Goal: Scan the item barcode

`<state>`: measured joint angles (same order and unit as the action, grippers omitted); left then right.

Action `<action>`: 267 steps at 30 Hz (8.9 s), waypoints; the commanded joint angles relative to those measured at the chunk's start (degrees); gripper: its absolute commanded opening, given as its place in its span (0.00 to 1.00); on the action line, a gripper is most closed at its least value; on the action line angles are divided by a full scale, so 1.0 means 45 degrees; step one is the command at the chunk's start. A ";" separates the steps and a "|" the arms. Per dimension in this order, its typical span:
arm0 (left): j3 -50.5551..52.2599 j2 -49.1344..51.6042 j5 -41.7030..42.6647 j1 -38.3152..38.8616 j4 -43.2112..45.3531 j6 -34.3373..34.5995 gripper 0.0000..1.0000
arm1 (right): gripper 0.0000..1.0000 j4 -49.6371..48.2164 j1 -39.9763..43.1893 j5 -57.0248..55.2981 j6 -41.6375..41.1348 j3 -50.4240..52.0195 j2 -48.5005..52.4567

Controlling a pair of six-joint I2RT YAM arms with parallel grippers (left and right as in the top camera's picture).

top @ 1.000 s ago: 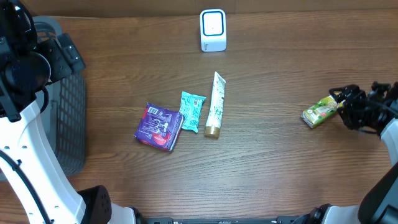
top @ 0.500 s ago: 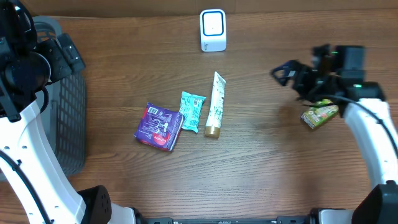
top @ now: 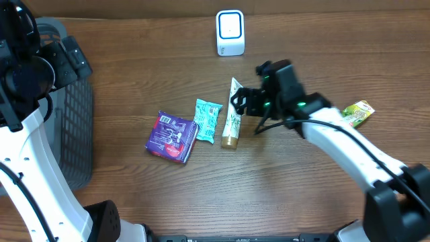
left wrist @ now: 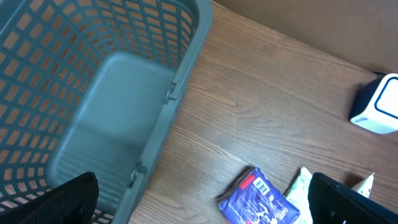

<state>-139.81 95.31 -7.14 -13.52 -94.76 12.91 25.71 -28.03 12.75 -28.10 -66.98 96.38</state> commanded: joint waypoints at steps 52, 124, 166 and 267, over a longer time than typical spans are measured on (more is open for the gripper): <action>0.0039 0.0010 -0.0073 0.0010 0.0015 -0.0107 1.00 | 0.75 0.2341 -0.1151 -0.4255 0.0797 -0.1685 0.3225; 0.0039 0.0010 -0.0073 0.0010 0.0015 -0.0107 1.00 | 0.59 0.4639 0.1710 0.4609 0.1549 -0.1802 0.3444; 0.0039 0.0010 -0.0073 0.0010 0.0015 -0.0107 1.00 | 0.79 0.2827 0.1914 -0.5450 0.3623 -0.4129 0.4935; 0.0039 0.0010 -0.0073 0.0010 0.0015 -0.0107 1.00 | 0.81 0.5600 0.3021 0.0801 0.9549 -0.1545 0.1345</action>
<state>-139.79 95.31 -7.14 -13.52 -94.74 12.91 50.19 -14.26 12.58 5.08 -75.70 99.48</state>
